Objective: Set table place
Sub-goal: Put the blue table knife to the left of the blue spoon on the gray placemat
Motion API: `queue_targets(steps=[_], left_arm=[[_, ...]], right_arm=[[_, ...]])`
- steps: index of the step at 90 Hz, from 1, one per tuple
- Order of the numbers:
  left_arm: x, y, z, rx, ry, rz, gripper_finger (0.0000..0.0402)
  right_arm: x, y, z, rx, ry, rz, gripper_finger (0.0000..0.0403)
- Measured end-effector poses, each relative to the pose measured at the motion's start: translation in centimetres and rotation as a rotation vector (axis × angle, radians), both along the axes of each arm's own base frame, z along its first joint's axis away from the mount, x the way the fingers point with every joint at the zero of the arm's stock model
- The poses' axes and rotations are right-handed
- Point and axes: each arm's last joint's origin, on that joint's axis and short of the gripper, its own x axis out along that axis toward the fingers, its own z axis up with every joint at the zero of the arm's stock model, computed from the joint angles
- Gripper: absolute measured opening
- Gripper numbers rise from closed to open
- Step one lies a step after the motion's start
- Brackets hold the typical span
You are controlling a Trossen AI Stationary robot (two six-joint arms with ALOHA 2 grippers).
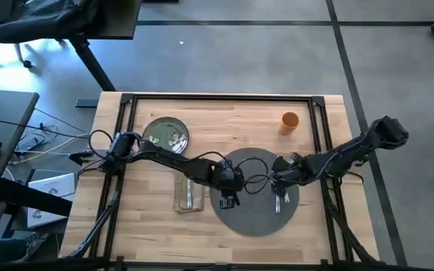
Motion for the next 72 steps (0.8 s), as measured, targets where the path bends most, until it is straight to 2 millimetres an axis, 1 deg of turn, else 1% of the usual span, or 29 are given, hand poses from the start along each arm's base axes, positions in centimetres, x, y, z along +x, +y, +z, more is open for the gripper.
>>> queue_targets(steps=[11, 22, 35, 72], left_arm=[[0.3, -0.1, -2.0, 0.006, 0.045, -0.002, 0.0074], [0.2, -0.1, -3.2, 0.01, 0.091, 0.015, 0.0074], [0.2, 0.0, -3.2, 0.025, 0.092, 0.014, 0.0074], [0.4, 0.3, -3.2, 0.038, 0.082, 0.018, 0.0074]], right_arm=[[0.5, -0.8, -0.2, 0.014, 0.001, 0.005, 0.0], [0.3, -1.1, -1.0, 0.05, 0.02, 0.006, 0.0], [-0.1, -1.3, -1.9, 0.074, 0.025, 0.003, 0.0], [0.1, -1.2, -1.9, 0.075, -0.003, 0.011, 0.0]])
